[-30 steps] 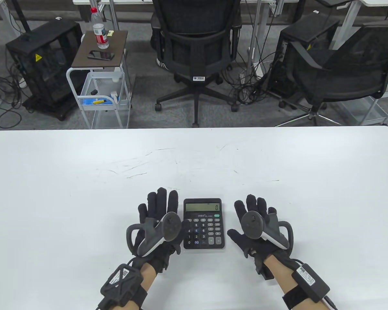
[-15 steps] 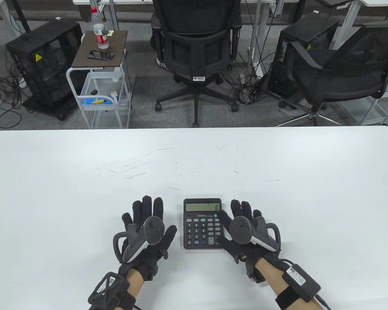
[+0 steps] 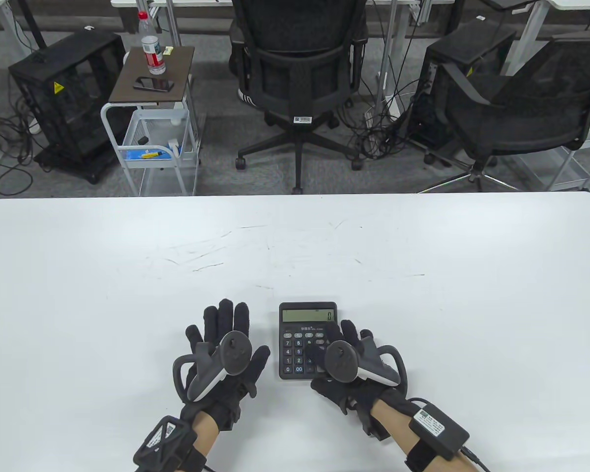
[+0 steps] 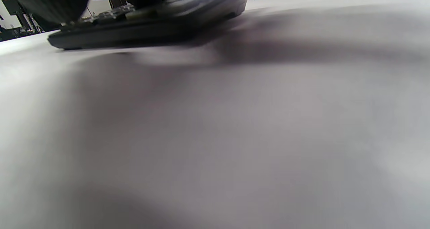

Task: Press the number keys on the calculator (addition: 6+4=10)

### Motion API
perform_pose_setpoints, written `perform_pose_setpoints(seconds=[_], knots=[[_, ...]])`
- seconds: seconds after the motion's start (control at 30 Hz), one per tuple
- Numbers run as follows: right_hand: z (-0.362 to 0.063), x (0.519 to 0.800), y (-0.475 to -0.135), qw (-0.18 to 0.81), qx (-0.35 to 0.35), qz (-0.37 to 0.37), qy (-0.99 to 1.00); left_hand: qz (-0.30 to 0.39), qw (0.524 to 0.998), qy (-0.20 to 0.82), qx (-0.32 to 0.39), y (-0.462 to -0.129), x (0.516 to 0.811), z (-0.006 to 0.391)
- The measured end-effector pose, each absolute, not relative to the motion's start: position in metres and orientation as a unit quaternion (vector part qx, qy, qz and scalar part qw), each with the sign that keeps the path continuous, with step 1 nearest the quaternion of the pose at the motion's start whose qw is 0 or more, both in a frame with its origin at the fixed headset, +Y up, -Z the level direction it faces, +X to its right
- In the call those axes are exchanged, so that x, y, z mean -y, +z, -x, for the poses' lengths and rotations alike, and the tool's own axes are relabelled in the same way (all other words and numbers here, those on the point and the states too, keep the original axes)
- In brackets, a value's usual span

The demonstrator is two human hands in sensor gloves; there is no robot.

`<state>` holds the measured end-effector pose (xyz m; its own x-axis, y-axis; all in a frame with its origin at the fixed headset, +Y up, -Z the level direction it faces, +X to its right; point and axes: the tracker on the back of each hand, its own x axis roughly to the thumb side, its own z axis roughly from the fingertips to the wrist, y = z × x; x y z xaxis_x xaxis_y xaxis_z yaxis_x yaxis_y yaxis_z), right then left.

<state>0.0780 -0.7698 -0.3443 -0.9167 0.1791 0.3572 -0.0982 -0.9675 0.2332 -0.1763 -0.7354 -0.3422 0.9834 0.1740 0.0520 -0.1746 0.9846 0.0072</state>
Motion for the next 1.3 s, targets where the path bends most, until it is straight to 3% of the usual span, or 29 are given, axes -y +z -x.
perform_pose_setpoints(seconds=[0.87,1.3], knots=[[-0.101,0.754,-0.337,0.112,-0.141,-0.219,0.959,0.001,0.997,0.075,0.028,-0.341,0.736,0.173],[-0.100,0.761,-0.342,0.139,-0.141,-0.219,0.956,0.003,0.997,0.076,0.023,-0.340,0.736,0.174]])
